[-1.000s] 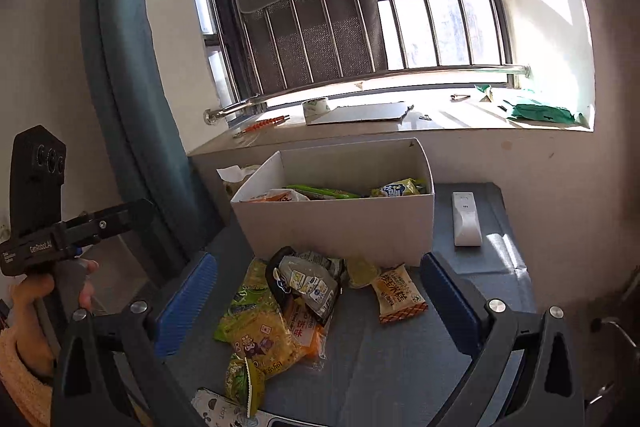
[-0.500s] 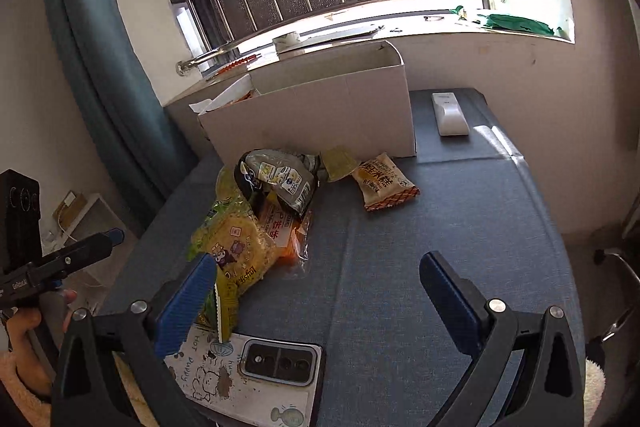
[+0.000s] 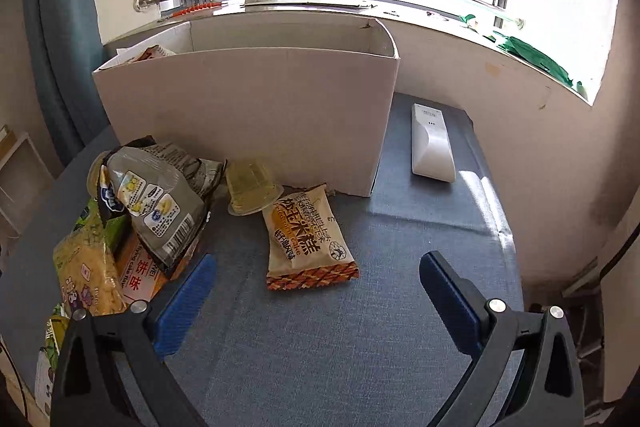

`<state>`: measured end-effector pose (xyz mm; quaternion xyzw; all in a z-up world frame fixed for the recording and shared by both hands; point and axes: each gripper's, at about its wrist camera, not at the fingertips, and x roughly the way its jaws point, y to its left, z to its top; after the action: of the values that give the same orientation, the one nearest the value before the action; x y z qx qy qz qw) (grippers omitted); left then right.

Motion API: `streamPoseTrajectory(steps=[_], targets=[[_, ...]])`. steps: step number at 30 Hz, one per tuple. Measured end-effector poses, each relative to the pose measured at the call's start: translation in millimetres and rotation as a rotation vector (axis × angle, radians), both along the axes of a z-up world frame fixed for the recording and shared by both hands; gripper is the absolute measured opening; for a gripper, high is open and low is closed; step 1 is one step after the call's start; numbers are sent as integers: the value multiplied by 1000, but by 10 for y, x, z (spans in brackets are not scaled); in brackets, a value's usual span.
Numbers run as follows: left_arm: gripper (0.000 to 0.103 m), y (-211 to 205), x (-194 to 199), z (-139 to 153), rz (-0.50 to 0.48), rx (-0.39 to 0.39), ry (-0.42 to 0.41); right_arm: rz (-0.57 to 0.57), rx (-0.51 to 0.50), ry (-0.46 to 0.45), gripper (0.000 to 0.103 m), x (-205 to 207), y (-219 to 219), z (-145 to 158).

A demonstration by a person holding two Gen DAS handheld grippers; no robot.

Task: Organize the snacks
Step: 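Grasp the orange rice-cake packet with the right gripper, then carry the rice-cake packet to the box while the left gripper grasps the clear jelly cup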

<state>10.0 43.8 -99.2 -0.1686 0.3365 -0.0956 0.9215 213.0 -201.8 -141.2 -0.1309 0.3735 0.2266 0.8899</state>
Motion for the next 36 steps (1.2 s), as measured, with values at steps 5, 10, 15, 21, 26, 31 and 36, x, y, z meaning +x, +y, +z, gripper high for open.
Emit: streamPoseTrajectory(steps=[5, 10, 15, 21, 26, 31, 36], targets=[[103, 81, 5, -64, 17, -16, 23, 35, 12, 88, 103, 338, 119, -187], [103, 155, -13, -110, 44, -14, 36, 43, -4, 107, 52, 437, 135, -275], [103, 199, 13, -158, 50, -21, 54, 45, 58, 141, 49, 366, -10, -226], [103, 200, 178, -156, 44, 19, 60, 36, 167, 114, 48, -13, -310, -18], [103, 204, 533, -127, 22, 113, 63, 61, 317, 77, 48, -482, -559, 244], [103, 294, 1058, -170, -6, 207, 108, 70, 447, 66, 48, -805, -669, 375], [102, 248, 1517, -256, -53, 282, 155, 57, 468, 65, 48, -1014, -752, 396]])
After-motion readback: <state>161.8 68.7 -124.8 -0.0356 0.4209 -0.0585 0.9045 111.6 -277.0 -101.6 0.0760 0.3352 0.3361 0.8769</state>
